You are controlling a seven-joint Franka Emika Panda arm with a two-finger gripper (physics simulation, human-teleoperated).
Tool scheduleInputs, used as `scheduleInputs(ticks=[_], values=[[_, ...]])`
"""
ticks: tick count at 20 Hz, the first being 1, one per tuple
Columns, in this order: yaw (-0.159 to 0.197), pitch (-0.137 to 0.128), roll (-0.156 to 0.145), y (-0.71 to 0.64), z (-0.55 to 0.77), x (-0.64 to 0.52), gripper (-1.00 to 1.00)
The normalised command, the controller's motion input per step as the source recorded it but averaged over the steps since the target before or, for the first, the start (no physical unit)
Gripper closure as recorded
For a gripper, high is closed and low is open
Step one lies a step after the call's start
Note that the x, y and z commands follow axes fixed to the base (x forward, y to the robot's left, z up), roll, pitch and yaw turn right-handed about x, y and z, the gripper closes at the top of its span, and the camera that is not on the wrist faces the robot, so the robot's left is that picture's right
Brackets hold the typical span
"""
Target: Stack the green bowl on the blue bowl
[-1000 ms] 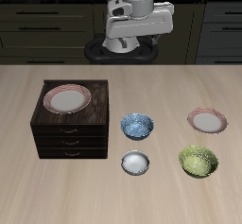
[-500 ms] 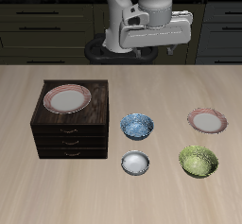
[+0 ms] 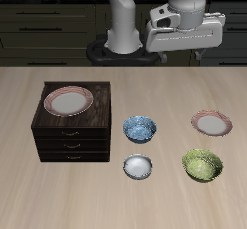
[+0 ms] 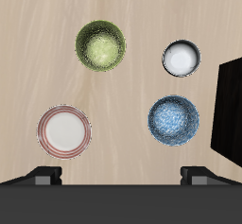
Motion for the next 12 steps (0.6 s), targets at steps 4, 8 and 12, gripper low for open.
scheduleInputs(ticks=[4,8,12], values=[[-0.005,-0.004,0.013,0.44,0.14,0.21,-1.00],[0.003,-0.015,0.012,0.36,0.17,0.20,-1.00],[0.003,-0.029,-0.016,0.32,0.21,0.38,-1.00]])
